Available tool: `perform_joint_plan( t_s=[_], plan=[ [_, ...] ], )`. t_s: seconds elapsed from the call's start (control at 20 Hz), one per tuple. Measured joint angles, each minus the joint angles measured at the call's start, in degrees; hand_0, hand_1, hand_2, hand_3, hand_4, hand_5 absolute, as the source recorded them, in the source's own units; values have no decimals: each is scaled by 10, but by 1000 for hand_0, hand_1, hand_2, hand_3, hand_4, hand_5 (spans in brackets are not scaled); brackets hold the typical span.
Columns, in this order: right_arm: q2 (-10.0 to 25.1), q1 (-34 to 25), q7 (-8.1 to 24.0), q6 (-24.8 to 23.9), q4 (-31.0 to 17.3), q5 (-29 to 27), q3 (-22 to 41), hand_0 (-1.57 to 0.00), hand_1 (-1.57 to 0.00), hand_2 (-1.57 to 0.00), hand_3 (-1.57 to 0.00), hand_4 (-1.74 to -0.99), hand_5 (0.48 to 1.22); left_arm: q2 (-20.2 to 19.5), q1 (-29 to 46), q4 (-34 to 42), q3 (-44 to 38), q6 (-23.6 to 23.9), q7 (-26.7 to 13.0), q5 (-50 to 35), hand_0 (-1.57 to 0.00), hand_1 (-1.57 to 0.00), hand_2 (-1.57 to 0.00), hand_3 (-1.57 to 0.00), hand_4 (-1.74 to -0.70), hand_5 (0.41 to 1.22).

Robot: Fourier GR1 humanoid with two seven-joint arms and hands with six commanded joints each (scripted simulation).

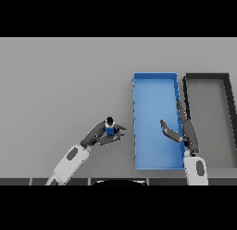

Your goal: Pick up the blue pipe and place it into the blue bin.

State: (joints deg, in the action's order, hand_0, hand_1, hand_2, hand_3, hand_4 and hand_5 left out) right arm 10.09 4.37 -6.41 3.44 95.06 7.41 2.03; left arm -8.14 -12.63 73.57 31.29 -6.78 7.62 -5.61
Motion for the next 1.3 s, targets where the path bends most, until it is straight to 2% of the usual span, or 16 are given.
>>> perform_joint_plan(
  t_s=[0.2,0.45,0.5,0.6,0.65,0.8,0.95,1.1,1.2,1.3],
  plan=[
    [-2,1,6,4,8,-6,2,1,1,1,1,-1220,635,4,5,14,9,19,29,23,-1408,-1434,-1453,-1448,-1492,1169],
    [-4,-10,15,4,-6,-5,2,1,1,1,1,-1226,636,15,-3,59,1,22,43,20,-1518,-1526,-1532,-1531,-1469,1204],
    [-1,-6,7,2,-7,0,0,1,1,1,1,-1220,638,14,-3,72,-2,22,47,18,-1528,-1535,-1540,-1539,-1468,1207],
    [4,1,-5,2,-1,4,1,1,1,1,1,-1204,640,22,-17,101,0,22,28,17,-1544,-1548,-1551,-1550,-1466,1212],
    [0,-5,7,-3,-8,13,4,1,1,1,1,-1194,642,18,-22,107,-7,17,14,11,-1549,-1553,-1555,-1554,-1466,1214],
    [5,-1,1,-3,-6,15,3,1,1,1,1,-1170,644,26,-43,128,-4,4,1,12,-1560,-1562,-1563,-1563,-1466,1217],
    [8,-9,-4,-3,-11,13,-1,1,1,1,1,-1155,642,31,-42,149,5,-3,-28,15,-1565,-1566,-1567,-1567,-1467,1219],
    [10,-2,-14,-4,-11,15,-2,1,1,1,1,-1141,643,30,-41,147,1,-11,-30,21,-1568,-1569,-1569,-1569,-1466,1220],
    [11,4,-10,-7,-1,19,-1,1,1,1,1,-1138,643,38,-43,147,1,-10,-34,28,-1569,-1569,-1570,-1570,-1466,1220],
    [11,11,0,-11,14,24,1,1,1,1,1,-1188,643,41,-44,141,-1,-14,-41,33,-1570,-1570,-1570,-1570,-1466,1220]
  ],
)
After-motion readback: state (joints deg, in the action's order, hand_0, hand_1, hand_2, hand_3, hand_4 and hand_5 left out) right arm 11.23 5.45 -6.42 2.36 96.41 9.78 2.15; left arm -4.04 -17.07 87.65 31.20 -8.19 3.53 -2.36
